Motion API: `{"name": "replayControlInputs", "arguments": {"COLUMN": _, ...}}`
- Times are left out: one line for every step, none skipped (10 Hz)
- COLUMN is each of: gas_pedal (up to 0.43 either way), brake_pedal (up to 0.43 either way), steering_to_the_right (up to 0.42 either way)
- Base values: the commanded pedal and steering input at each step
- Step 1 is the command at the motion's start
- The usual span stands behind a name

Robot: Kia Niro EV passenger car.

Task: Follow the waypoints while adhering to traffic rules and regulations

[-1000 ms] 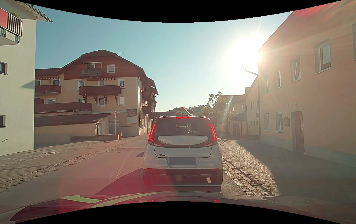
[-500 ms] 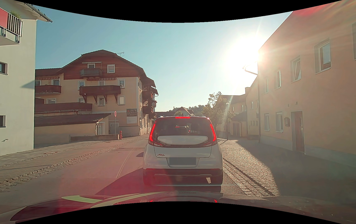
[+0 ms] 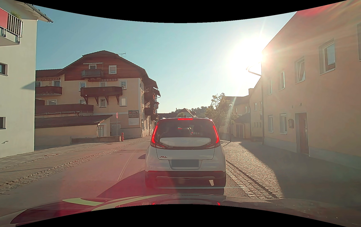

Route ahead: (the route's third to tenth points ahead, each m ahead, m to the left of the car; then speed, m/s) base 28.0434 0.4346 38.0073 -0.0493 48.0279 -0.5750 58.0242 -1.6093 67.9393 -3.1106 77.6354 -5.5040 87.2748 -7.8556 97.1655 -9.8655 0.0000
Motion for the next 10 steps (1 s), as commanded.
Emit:
{"name": "replayControlInputs", "arguments": {"gas_pedal": 0.000, "brake_pedal": 0.244, "steering_to_the_right": -0.001}}
{"name": "replayControlInputs", "arguments": {"gas_pedal": 0.000, "brake_pedal": 0.244, "steering_to_the_right": -0.001}}
{"name": "replayControlInputs", "arguments": {"gas_pedal": 0.000, "brake_pedal": 0.244, "steering_to_the_right": -0.001}}
{"name": "replayControlInputs", "arguments": {"gas_pedal": 0.000, "brake_pedal": 0.244, "steering_to_the_right": -0.001}}
{"name": "replayControlInputs", "arguments": {"gas_pedal": 0.000, "brake_pedal": 0.244, "steering_to_the_right": -0.001}}
{"name": "replayControlInputs", "arguments": {"gas_pedal": 0.000, "brake_pedal": 0.244, "steering_to_the_right": -0.001}}
{"name": "replayControlInputs", "arguments": {"gas_pedal": 0.000, "brake_pedal": 0.250, "steering_to_the_right": -0.001}}
{"name": "replayControlInputs", "arguments": {"gas_pedal": 0.000, "brake_pedal": 0.244, "steering_to_the_right": -0.001}}
{"name": "replayControlInputs", "arguments": {"gas_pedal": 0.000, "brake_pedal": 0.244, "steering_to_the_right": -0.001}}
{"name": "replayControlInputs", "arguments": {"gas_pedal": 0.000, "brake_pedal": 0.244, "steering_to_the_right": -0.001}}
